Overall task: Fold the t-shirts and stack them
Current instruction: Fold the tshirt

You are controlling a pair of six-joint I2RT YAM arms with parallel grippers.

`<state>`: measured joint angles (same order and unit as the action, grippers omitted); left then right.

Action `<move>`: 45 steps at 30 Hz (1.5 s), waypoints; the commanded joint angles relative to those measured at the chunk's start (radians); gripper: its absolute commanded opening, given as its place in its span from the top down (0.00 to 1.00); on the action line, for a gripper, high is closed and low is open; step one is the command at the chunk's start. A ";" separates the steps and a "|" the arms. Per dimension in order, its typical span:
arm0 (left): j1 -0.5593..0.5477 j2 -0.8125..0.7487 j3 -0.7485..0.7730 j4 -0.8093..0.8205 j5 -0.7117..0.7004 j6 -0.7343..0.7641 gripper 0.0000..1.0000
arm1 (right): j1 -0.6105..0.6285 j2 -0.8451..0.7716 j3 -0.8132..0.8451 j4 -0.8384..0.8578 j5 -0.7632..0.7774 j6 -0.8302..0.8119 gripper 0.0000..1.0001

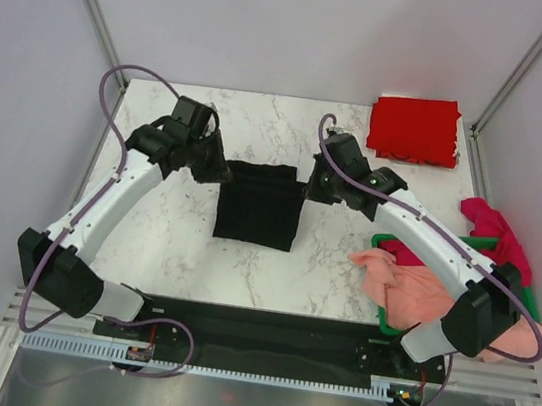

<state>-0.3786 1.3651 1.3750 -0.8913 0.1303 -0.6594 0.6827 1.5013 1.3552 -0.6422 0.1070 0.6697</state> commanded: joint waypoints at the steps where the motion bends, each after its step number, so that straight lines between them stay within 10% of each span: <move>1: 0.040 0.058 0.073 0.038 -0.044 0.064 0.98 | -0.046 0.074 0.102 0.012 -0.036 -0.085 1.00; 31: 0.239 0.870 0.578 0.092 0.109 0.135 0.97 | -0.247 0.835 0.712 0.035 -0.266 -0.209 0.96; 32: 0.244 0.876 0.591 0.091 0.118 0.136 0.92 | -0.249 0.841 0.723 0.036 -0.274 -0.209 0.88; 33: 0.247 0.881 0.605 0.086 0.127 0.141 0.71 | -0.252 0.847 0.751 0.035 -0.288 -0.216 0.61; 36: 0.248 0.838 0.653 0.046 0.115 0.155 0.17 | -0.261 0.815 0.795 0.035 -0.339 -0.248 0.23; 41: 0.227 0.628 0.573 0.025 0.040 0.161 0.06 | -0.261 0.660 0.699 0.045 -0.340 -0.257 0.11; 45: 0.167 0.459 0.356 0.035 0.034 0.129 0.12 | -0.247 0.406 0.312 0.253 -0.455 -0.115 0.14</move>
<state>-0.1574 1.9835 1.8355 -0.8421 0.1837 -0.5373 0.4202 2.1014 1.8446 -0.5308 -0.2432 0.4702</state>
